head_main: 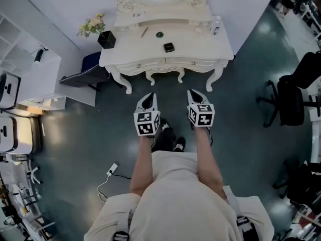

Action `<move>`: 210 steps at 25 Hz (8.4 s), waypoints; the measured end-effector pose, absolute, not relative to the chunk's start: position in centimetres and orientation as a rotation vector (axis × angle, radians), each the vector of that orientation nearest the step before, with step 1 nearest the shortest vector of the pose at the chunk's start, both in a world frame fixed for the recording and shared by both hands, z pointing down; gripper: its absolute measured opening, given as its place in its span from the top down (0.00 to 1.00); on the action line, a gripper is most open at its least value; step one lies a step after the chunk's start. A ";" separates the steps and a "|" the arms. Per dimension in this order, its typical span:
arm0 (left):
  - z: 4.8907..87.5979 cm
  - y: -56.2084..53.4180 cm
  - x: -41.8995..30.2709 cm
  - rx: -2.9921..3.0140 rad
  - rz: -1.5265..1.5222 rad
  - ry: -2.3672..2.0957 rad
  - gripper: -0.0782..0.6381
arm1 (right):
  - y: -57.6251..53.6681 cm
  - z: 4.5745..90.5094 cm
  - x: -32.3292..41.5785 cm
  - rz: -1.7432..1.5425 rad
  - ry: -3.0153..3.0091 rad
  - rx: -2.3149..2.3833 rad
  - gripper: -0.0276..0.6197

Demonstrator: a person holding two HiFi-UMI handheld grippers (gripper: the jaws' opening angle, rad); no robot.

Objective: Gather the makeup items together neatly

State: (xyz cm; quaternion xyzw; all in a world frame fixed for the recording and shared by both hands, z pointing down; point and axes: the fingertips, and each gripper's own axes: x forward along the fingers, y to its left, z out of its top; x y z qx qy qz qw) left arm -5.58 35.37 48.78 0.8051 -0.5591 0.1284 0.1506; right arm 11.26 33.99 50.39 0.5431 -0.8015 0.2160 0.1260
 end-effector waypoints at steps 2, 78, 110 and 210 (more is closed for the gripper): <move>48.7 35.4 -5.6 2.317 0.365 -1.598 0.87 | 34.0 50.5 11.0 0.633 -2.332 1.575 0.89; 51.2 -10.2 -9.9 2.423 0.433 -1.363 0.87 | -7.8 50.9 6.9 0.637 -2.291 1.709 0.89; 62.1 -7.5 -5.8 2.253 0.615 -1.224 0.87 | -5.5 67.4 2.3 0.775 -1.957 1.345 0.47; 68.5 -19.2 -2.8 1.917 0.745 -1.498 0.79 | -20.2 61.5 15.5 0.689 -2.234 1.324 0.88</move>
